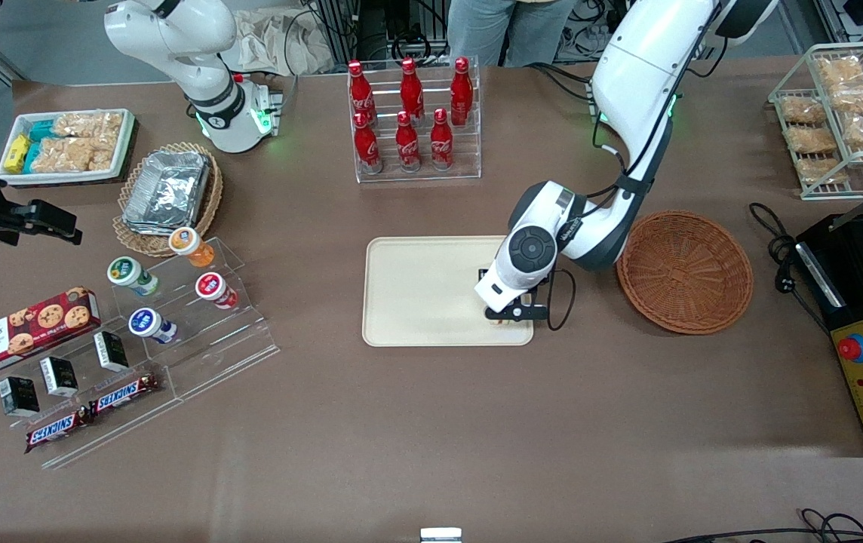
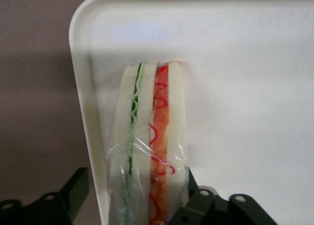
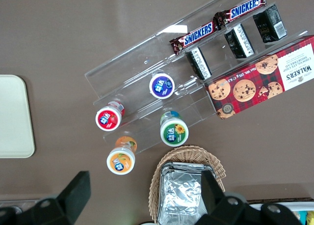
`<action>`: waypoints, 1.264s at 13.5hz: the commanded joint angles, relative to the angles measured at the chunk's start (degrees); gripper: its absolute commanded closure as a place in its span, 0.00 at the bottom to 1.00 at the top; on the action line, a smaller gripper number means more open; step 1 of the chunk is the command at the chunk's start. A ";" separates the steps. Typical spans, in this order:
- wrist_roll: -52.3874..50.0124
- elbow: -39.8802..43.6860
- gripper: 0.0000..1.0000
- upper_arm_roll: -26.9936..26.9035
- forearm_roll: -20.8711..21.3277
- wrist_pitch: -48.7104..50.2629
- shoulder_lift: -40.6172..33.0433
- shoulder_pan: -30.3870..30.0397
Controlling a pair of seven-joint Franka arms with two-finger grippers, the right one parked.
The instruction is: Place sandwich from basket to tray
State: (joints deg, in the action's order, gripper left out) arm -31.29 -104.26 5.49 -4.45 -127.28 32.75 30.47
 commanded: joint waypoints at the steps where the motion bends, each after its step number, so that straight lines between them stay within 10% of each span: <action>1: -0.17 0.02 0.00 -0.22 0.84 0.02 -1.37 0.12; 11: 1.39 13.19 0.00 -11.80 0.41 18.63 -12.36 -0.93; 17: 17.03 14.17 0.00 -12.70 0.05 24.18 -17.63 -12.34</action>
State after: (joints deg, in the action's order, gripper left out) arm -17.70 -90.24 -7.73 -4.30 -105.32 17.14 21.24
